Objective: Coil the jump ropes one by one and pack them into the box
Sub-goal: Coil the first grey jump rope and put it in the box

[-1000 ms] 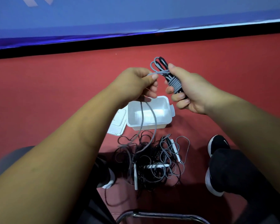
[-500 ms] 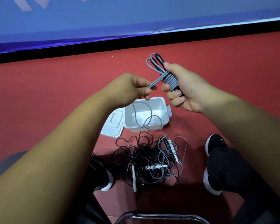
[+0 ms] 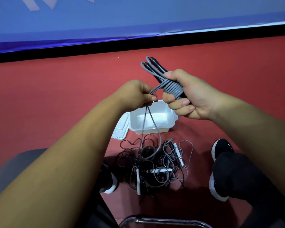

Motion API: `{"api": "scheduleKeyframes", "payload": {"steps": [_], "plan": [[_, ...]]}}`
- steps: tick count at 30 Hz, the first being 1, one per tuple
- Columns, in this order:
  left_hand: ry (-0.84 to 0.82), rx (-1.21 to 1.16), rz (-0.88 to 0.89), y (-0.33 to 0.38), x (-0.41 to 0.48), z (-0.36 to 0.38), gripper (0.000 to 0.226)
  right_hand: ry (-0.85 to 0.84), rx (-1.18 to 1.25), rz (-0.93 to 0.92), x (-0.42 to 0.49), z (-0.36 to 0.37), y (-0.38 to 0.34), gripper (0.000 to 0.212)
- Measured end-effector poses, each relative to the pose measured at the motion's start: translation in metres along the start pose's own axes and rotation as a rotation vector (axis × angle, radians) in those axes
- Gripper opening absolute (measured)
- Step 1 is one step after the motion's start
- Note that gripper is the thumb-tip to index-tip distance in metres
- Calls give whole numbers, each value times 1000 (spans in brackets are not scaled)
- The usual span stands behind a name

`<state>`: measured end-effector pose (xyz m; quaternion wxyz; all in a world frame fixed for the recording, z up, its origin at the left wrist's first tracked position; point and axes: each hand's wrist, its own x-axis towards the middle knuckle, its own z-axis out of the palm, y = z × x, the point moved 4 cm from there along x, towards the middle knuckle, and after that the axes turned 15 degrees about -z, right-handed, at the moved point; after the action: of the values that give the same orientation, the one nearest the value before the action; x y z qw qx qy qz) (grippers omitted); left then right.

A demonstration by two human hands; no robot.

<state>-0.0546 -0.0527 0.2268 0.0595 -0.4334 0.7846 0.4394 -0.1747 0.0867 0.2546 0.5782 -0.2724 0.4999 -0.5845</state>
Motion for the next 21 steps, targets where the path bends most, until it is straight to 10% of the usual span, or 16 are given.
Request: {"api": "scheduleKeyframes", "payload": {"steps": [10, 14, 21], "plan": [[-58, -312, 105, 19, -20, -15, 9, -528, -212, 402, -27, 3, 14, 57], [-57, -361, 123, 29, -24, -15, 13, -436, -283, 409, -20, -8, 24, 24], [220, -25, 321, 37, -29, -24, 13, -77, -415, 221, 2, -33, 22, 36]]}}
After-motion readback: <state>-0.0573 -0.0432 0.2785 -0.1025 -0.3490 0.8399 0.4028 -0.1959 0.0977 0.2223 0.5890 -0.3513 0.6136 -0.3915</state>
